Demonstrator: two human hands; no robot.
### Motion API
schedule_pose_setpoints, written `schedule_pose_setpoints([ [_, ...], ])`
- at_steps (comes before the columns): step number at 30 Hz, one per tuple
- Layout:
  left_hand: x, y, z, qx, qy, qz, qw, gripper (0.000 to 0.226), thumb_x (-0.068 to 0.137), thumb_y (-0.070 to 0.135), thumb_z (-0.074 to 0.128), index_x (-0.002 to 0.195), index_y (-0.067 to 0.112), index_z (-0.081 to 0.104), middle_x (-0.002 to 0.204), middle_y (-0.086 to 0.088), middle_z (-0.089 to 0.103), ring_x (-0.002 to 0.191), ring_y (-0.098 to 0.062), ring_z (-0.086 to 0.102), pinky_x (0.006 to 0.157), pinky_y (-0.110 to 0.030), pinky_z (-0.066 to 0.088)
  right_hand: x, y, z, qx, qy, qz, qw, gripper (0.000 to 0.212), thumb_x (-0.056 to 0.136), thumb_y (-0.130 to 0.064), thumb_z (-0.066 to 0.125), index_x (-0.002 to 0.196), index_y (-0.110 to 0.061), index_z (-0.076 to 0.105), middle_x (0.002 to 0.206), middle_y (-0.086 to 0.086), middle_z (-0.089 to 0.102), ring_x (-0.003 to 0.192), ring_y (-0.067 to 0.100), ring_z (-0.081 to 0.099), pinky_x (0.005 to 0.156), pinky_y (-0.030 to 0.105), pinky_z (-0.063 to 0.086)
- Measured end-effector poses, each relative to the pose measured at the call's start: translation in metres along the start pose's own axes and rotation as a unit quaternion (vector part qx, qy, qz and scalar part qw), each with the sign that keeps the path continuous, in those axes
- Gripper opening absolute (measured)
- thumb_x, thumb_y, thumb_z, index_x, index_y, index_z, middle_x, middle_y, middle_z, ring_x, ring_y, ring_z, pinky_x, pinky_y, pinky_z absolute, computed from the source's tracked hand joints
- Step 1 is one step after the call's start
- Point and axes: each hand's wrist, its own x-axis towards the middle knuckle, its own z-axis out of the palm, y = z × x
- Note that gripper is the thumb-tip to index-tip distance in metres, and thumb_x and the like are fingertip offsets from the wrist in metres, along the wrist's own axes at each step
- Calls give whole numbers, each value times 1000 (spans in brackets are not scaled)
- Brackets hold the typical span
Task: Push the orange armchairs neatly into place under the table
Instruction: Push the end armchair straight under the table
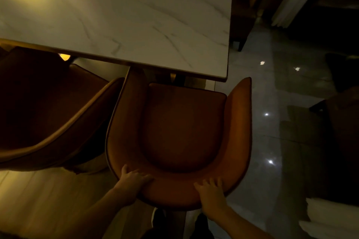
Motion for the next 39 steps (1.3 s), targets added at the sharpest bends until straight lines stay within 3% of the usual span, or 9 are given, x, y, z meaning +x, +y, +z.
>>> schedule_pose_setpoints([
  [3,0,-22,-5,12,-14,4,1000,70,96,19,56,153,38,22,161,7,29,150,-23,19,112,-73,3,9,-22,-3,-13,-8,8,1000,43,95,-18,51,138,-20,44,141,14,49,136,32,35,116,59,9],
  [11,-1,-60,-17,31,-21,23,999,70,96,16,52,154,39,21,162,9,25,151,-20,15,113,-71,2,28,-56,-8,-21,-43,10,999,47,94,-19,55,139,-20,43,141,18,47,136,39,35,113,65,11],
  [18,-2,-64,-13,42,-8,30,999,78,93,21,60,154,38,15,163,5,20,151,-27,10,113,-71,1,25,-49,-9,36,-48,-27,998,91,81,-16,69,152,-34,15,155,5,29,145,33,19,116,60,2],
  [21,-1,-65,-10,57,0,17,998,82,91,25,62,154,38,13,162,-1,18,149,-36,10,114,-69,4,25,-47,-12,53,-57,-51,996,94,83,-21,68,152,-42,7,158,0,25,146,29,17,117,58,0],
  [25,1,-62,-9,59,5,6,998,75,90,27,63,151,37,22,155,0,35,144,-32,26,113,-69,9,27,-42,-18,35,-84,-88,992,92,84,-10,61,153,-41,9,157,4,27,142,32,23,117,57,6],
  [30,6,-63,-10,31,-9,12,999,68,90,24,62,149,36,29,152,3,40,143,-31,29,111,-73,7,36,-34,-22,2,-119,-115,986,97,82,-10,66,151,-45,7,153,6,32,139,35,29,115,56,13],
  [36,11,-55,-10,-9,17,19,1000,65,89,25,63,145,40,34,146,4,45,141,-29,32,111,-73,7,36,-17,-19,1,-73,-111,991,92,81,-14,65,148,-51,13,148,1,40,134,29,38,112,46,23],
  [39,18,-41,-16,-33,23,23,999,67,89,25,63,146,42,31,147,5,44,142,-30,32,111,-74,7,35,1,-24,7,-66,-96,993,89,83,-10,60,147,-52,15,149,-2,40,135,25,37,114,46,19],
])
